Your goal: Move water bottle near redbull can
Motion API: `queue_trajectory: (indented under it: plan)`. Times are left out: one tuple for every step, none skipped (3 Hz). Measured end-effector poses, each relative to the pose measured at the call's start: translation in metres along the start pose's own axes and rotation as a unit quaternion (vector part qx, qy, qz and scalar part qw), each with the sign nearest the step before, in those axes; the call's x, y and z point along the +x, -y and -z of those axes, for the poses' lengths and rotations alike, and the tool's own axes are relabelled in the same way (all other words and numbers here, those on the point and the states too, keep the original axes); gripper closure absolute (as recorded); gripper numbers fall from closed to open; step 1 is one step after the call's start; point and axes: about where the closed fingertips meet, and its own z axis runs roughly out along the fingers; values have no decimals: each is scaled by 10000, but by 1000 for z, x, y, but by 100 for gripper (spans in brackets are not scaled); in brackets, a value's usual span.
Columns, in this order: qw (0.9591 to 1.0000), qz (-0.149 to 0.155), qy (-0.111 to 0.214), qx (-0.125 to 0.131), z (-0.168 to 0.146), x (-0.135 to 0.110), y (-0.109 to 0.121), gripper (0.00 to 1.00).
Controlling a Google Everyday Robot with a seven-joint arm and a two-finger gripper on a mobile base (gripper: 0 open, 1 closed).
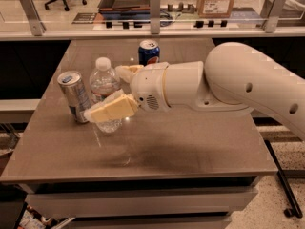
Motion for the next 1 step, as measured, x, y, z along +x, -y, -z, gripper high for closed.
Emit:
queue_trajectory:
  plan:
    - [10000, 1, 0, 0, 0, 0, 0, 0]
